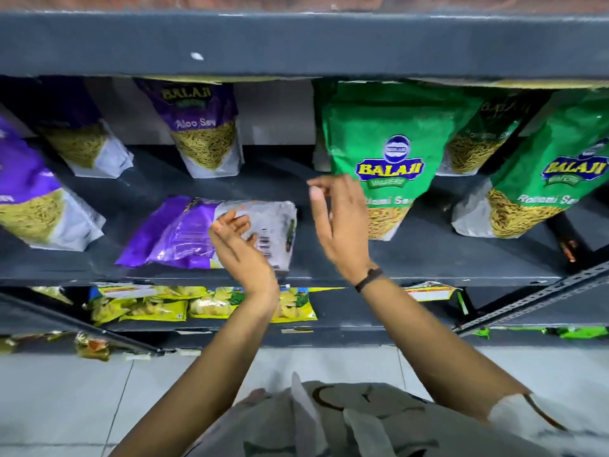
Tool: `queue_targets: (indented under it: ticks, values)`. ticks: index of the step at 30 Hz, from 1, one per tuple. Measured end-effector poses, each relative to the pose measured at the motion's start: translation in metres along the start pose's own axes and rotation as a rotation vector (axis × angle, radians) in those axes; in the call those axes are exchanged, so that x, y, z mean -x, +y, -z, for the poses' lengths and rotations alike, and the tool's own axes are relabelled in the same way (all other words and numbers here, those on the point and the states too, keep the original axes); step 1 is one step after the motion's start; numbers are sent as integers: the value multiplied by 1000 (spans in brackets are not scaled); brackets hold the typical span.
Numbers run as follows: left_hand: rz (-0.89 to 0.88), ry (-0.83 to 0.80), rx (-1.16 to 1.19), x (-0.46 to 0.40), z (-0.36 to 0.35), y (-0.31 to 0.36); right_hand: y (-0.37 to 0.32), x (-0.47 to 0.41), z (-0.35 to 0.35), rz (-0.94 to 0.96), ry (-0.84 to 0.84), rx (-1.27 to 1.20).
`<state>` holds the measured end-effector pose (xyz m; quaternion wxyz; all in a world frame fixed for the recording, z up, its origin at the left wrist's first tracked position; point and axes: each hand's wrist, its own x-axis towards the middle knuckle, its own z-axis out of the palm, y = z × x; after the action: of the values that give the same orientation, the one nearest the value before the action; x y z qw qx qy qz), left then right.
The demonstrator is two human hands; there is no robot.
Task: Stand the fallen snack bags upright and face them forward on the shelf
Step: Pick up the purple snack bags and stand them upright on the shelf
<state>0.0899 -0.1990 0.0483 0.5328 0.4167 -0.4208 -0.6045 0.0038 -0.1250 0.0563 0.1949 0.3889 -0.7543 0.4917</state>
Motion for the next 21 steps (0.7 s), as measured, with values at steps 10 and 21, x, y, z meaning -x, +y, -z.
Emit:
queue_targets:
  ticks: [10, 21]
  values:
    - [906, -101, -61, -73, 86, -11, -3, -87, -136, -264, -1255, 437]
    - [783, -157, -191, -113, 83, 2, -4, -76, -129, -533, -1124, 83]
